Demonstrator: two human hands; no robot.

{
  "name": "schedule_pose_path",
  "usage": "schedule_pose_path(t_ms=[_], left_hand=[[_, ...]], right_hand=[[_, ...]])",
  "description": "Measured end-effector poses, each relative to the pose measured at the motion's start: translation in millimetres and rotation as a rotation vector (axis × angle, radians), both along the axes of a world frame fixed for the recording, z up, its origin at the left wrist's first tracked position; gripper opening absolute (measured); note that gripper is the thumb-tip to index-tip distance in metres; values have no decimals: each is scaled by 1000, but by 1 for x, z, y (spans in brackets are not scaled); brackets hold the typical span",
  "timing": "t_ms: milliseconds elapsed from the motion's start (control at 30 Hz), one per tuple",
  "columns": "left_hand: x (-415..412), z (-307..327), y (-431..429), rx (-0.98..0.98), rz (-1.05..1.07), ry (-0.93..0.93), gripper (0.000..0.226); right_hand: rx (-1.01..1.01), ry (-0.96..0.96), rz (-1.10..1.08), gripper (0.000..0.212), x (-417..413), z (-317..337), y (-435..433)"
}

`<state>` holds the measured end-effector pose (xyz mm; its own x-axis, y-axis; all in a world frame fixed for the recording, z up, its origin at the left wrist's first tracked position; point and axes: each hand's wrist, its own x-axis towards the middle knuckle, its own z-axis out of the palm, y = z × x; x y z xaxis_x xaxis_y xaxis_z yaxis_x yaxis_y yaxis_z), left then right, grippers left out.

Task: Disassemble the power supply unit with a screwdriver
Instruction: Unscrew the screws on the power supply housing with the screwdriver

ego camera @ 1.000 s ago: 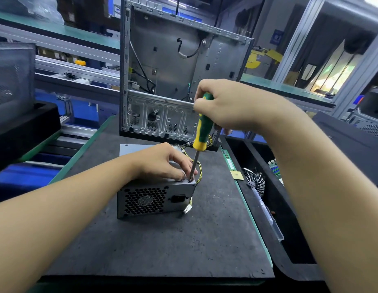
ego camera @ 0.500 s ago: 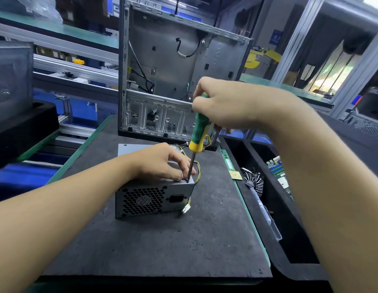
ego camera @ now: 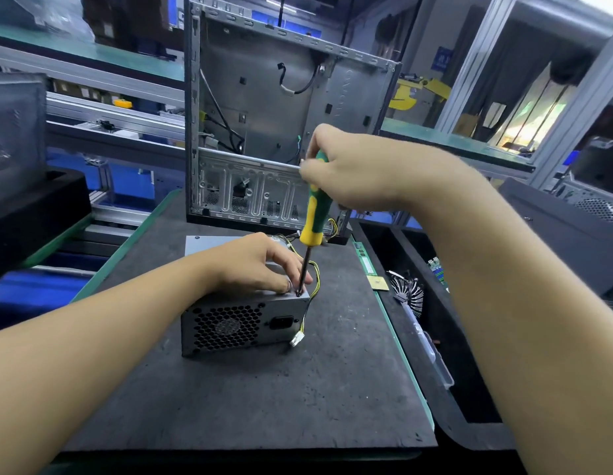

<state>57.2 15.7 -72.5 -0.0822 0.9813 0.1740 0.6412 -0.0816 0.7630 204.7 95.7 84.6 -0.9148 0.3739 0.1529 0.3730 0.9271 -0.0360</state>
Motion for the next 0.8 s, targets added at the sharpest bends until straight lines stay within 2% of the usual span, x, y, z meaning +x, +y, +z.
schedule_pose_path(t_ms=[100,267,400,533,633,667,767,800], left_hand=[[2,1,0,-1,-2,-15,32],[1,0,-1,9,-10,-30,35],[1,-3,-1,5,-7,-21,27],[1,-1,-1,-8,-5,-9,25],[1,0,-1,-5,-6,-19,28],[1,0,-1,-8,2,-31,26],[3,0,-1,-12,6,-52,30],[3,0,-1,-11,5,-52,32]], right_hand=[[116,82,-33,44,-7,-8,2],[-88,137,90,15,-6,-11,3],[-168,109,91,19,-2,-7,-1],[23,73,-41,36,-7,-8,1],[141,96,-33,47,-9,-7,4],[131,102,-8,43,-9,-7,4],[-18,100,90,14,-5,-5,6],[-52,80,115,11,-3,-3,6]])
